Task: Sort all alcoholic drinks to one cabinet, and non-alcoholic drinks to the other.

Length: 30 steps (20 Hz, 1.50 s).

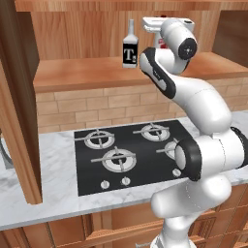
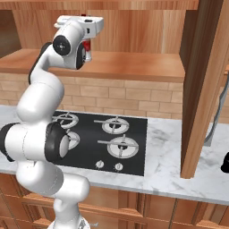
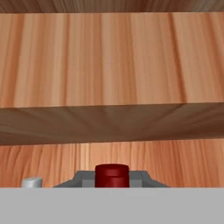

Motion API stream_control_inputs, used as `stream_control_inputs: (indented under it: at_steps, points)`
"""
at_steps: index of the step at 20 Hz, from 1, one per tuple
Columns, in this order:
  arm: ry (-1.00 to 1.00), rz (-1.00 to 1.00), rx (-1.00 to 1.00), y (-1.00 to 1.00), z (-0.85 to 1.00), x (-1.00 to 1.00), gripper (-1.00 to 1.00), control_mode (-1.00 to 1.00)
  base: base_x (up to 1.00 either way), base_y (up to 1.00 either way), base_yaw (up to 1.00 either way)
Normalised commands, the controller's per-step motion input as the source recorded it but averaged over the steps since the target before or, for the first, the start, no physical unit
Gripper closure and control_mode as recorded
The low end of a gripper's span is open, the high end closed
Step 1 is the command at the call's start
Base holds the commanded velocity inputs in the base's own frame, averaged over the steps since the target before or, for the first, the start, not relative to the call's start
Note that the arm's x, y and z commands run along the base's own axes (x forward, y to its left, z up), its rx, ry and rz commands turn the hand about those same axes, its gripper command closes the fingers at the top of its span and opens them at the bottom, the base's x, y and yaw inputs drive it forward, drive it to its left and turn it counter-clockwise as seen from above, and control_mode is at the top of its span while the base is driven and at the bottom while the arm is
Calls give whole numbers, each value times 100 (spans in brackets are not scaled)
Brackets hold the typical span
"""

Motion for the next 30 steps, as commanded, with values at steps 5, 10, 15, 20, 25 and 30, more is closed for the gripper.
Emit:
stream_control_inputs:
  at_steps: [5, 10, 15, 20, 25, 30]
  points:
    - [6, 0, -1, 5, -14, 0, 100, -100, 0, 0, 0]
    - [5, 0, -2, 7, -26, 0, 100, -100, 0, 0, 0]
    - [0, 0, 0, 0, -15, 0, 100, -100, 0, 0, 0]
    - [0, 0, 0, 0, -6, 3, 100, -100, 0, 0, 0]
    - [0, 3, 0, 0, -3, 23, 100, -100, 0, 0, 0]
    - [0, 4, 0, 0, -9, 26, 100, -100, 0, 0, 0]
